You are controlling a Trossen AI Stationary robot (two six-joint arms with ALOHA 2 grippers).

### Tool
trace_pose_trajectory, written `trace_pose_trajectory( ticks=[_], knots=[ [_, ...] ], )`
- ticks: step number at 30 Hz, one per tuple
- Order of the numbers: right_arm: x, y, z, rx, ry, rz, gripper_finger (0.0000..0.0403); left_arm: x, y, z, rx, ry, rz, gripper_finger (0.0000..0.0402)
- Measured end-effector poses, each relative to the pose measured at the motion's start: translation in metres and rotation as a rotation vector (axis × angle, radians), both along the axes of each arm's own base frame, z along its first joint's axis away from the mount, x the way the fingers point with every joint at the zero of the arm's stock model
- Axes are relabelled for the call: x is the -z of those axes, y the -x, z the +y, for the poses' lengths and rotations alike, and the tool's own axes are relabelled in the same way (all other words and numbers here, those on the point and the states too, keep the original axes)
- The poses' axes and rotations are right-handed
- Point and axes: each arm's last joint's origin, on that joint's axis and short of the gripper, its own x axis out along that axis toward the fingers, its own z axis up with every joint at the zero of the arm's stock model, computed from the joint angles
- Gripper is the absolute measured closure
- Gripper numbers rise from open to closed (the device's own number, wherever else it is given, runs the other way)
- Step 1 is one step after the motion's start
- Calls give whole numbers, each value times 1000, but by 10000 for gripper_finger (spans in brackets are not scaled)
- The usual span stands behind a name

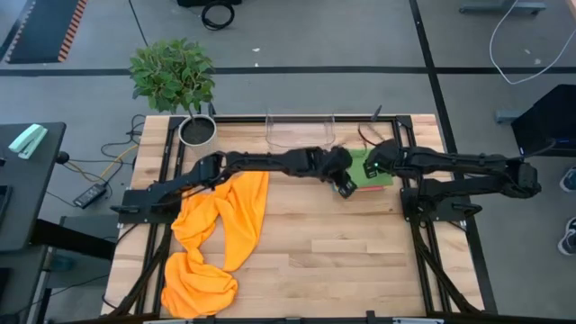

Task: Fold microfiber towels
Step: Stack the green towel on the top of the pink towel

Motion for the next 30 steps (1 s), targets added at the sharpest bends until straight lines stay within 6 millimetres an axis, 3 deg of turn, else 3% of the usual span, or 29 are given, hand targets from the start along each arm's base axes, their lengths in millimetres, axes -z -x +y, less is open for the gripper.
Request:
trace_pose_trajectory(
  ticks=[3,7,10,15,19,23,26,30],
  knots=[
    [-11,-2,-1,-14,11,13,278,13,-2,-5,-3,-7,24,305],
    [-34,-4,-3,-20,45,24,257,20,-4,3,-25,-4,27,334],
    [-41,-7,-2,-70,4,-16,271,26,-2,4,-40,23,54,351],
    [-13,-3,-3,-116,-29,19,384,28,-3,3,-50,43,53,376],
    [10,0,-5,-90,-15,-15,395,29,-3,-2,-64,56,56,394],
    [16,2,-6,-33,13,-32,397,32,1,-1,-135,27,104,392],
    [6,-2,-7,-71,38,-39,397,24,9,1,-188,-32,150,380],
    [-16,-5,-4,-147,71,-63,398,-29,30,-10,-156,-66,170,377]
  ],
)
